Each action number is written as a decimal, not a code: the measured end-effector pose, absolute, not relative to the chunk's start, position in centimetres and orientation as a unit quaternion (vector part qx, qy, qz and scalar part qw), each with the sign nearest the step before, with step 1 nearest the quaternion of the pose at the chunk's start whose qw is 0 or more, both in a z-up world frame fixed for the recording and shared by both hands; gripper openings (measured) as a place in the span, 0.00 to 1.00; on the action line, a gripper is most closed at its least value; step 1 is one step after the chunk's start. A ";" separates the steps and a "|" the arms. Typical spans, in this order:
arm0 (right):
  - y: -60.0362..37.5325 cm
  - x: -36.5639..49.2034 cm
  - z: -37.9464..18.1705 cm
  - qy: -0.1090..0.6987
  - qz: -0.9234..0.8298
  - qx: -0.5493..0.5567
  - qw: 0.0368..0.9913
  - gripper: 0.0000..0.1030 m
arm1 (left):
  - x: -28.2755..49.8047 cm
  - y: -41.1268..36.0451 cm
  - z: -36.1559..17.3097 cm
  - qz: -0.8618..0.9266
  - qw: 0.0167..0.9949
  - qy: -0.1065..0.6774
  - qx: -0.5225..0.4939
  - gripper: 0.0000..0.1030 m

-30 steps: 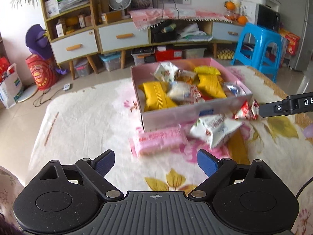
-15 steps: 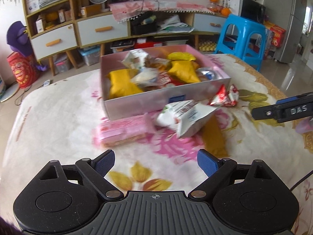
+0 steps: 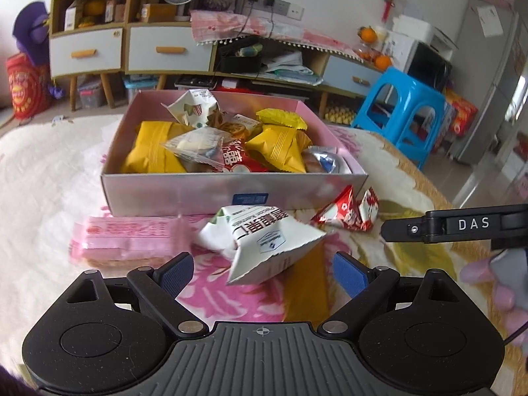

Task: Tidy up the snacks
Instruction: 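Grasp the white pecan packet with the left tool while the right tool grasps the red candy wrapper, then carry the pecan packet with the left tool to the box while the right tool carries the candy wrapper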

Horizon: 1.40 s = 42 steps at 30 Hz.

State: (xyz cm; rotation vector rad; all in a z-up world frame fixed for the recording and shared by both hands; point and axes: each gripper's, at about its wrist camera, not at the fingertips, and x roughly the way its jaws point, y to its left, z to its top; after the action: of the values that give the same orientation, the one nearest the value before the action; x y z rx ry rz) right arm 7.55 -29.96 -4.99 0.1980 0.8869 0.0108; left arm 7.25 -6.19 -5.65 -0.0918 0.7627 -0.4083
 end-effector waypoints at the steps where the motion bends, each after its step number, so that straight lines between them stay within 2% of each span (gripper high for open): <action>1: -30.1 7.8 -5.1 0.428 0.004 0.103 0.898 0.89 | 7.4 -6.3 -5.7 -0.196 0.907 0.368 -0.051 0.90; 10: -30.4 9.8 -5.9 0.425 -0.002 0.186 0.886 0.89 | 8.3 -6.1 -5.8 -0.184 0.911 0.359 -0.088 0.90; 19: -28.8 11.8 -6.7 0.424 -0.012 0.180 0.887 0.83 | 9.5 -5.8 -6.0 -0.173 0.904 0.371 -0.125 0.89; 22: -28.2 11.8 -6.7 0.420 -0.015 0.165 0.892 0.72 | 9.7 -5.6 -6.1 -0.165 0.903 0.376 -0.128 0.84; 23: -28.1 11.8 -6.7 0.419 -0.015 0.159 0.894 0.65 | 9.7 -5.5 -6.1 -0.159 0.903 0.377 -0.130 0.79; 25: -28.0 11.8 -6.6 0.417 -0.006 0.154 0.896 0.53 | 9.8 -5.2 -6.1 -0.158 0.898 0.387 -0.137 0.60; 26: -28.0 11.8 -6.6 0.418 0.000 0.155 0.895 0.42 | 9.8 -5.0 -6.1 -0.156 0.895 0.394 -0.140 0.56; 27: -28.0 11.8 -6.5 0.421 0.007 0.157 0.894 0.37 | 9.8 -4.8 -6.1 -0.155 0.893 0.399 -0.141 0.56; 31: -27.9 11.7 -6.4 0.428 0.022 0.153 0.890 0.32 | 9.6 -4.0 -6.1 -0.157 0.882 0.418 -0.149 0.47; 42: -28.2 8.8 -6.1 0.448 0.029 0.147 0.882 0.30 | 7.0 -1.6 -5.8 -0.173 0.874 0.438 -0.120 0.46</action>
State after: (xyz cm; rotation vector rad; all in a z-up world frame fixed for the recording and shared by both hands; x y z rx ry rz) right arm 8.83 -28.17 -6.15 0.3068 0.9324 0.0595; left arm 7.00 -1.65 -5.84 -0.2516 0.9155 -0.3607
